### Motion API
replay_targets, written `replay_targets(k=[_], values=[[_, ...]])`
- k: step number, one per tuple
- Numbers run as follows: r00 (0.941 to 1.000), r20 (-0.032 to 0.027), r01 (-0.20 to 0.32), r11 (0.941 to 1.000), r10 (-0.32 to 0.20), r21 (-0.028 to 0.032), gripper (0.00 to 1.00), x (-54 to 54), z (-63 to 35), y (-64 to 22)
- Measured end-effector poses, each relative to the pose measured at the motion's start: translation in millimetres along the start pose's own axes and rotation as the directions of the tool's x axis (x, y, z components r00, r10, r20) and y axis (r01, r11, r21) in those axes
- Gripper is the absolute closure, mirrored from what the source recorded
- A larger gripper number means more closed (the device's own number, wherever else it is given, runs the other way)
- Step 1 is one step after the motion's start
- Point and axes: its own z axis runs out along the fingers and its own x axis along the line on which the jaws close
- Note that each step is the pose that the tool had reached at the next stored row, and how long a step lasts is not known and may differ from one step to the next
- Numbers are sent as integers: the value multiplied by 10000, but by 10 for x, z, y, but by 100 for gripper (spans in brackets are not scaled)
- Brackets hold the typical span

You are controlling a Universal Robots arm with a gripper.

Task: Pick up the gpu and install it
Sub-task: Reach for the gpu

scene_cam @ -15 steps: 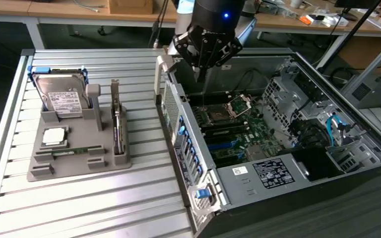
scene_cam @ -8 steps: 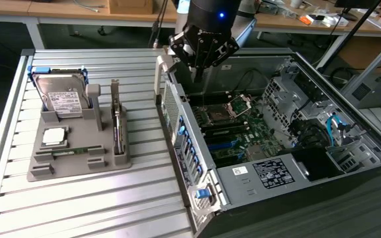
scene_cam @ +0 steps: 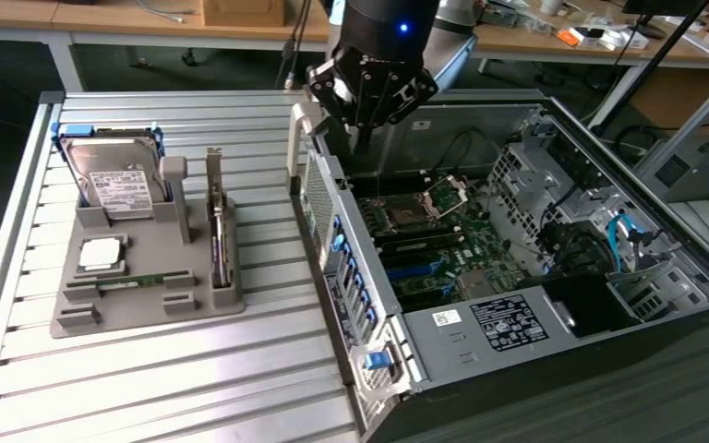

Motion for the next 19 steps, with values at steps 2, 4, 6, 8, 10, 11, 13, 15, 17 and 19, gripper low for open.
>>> replay_targets(k=[2,4,6,8,10,11,13,15,17,19], values=[[10000,1,0,10000,0,-1,89,11,0,-1],[10000,1,0,10000,0,-1,89,21,0,-2],[10000,1,0,10000,0,-1,89,31,0,-2],[10000,0,0,10000,0,-1,89,40,-1,-3],[10000,1,0,10000,0,-1,89,48,-1,-4],[10000,1,0,10000,0,-1,89,52,-1,-4],[10000,1,0,10000,0,-1,89,62,-1,-5],[10000,0,1,10000,-1,0,89,68,-2,-5],[10000,1,0,10000,0,0,89,75,-2,-6],[10000,0,0,10000,0,0,89,85,-2,-7]])
